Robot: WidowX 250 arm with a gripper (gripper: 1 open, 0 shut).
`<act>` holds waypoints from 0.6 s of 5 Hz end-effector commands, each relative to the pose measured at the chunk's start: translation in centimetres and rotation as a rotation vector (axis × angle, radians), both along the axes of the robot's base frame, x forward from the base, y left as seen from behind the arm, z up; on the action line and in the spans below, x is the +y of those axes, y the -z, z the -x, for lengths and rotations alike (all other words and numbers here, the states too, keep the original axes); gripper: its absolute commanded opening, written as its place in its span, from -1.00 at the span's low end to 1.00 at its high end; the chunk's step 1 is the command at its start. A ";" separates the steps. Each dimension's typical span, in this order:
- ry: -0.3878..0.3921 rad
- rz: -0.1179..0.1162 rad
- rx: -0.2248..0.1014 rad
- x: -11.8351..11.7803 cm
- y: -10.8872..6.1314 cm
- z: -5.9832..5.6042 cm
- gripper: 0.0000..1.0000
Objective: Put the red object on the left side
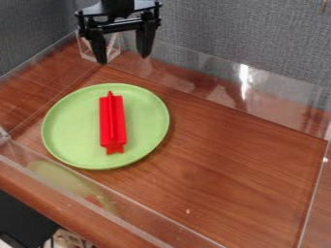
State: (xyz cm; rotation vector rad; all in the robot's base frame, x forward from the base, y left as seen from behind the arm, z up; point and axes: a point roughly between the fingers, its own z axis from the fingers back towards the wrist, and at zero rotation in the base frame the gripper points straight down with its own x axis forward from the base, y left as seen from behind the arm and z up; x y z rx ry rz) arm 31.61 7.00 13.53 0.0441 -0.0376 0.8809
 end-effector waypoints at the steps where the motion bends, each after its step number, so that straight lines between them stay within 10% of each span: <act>1: 0.015 -0.023 -0.040 0.1 -0.4 -1.2 -1.00; 2: 0.016 -0.031 -0.029 0.4 0.9 -1.7 1.00; 3: 0.022 -0.037 -0.027 -0.1 1.0 -1.6 1.00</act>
